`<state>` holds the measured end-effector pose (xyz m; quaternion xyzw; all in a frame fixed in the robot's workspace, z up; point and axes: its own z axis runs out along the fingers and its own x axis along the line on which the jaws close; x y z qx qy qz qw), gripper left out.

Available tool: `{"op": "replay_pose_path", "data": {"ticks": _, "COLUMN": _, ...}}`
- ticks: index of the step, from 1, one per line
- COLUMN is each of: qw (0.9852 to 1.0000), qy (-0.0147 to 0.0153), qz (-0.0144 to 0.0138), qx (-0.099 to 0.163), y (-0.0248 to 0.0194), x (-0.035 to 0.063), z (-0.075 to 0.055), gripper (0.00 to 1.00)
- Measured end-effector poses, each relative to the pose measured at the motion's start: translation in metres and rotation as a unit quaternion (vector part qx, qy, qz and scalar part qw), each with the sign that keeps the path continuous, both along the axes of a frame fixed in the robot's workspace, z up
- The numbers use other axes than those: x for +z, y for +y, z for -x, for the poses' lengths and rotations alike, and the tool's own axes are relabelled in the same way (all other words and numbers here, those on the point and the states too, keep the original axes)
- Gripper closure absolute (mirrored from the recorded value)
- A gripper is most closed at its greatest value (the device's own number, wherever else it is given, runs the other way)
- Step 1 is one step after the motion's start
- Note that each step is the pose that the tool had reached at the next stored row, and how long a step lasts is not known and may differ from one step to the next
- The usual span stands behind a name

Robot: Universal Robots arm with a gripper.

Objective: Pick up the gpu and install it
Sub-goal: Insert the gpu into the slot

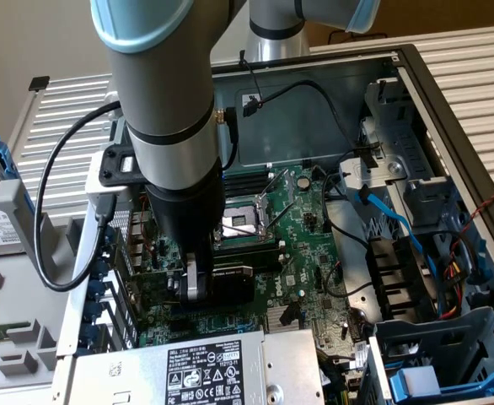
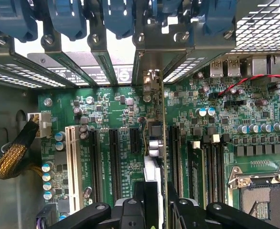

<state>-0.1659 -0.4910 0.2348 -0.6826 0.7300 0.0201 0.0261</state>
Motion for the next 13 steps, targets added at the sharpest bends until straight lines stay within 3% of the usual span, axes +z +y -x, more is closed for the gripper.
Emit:
{"op": "replay_pose_path", "data": {"ticks": 6, "qw": 1.0000, "qy": 0.0001, "qz": -0.0003, "qx": 0.000, "y": 0.0001, "x": -0.0002, "z": 0.0002, "gripper": 0.72}}
{"op": "replay_pose_path", "data": {"ticks": 8, "qw": 1.0000, "qy": -0.0001, "qz": -0.0002, "qx": 0.000, "y": 0.0000, "x": -0.0002, "z": 0.0002, "gripper": 0.64}}
{"op": "replay_pose_path", "data": {"ticks": 13, "qw": 1.0000, "qy": 0.0000, "qz": 0.0000, "qx": 0.000, "y": 0.0000, "x": 0.0000, "z": 0.0000, "gripper": 0.64}}
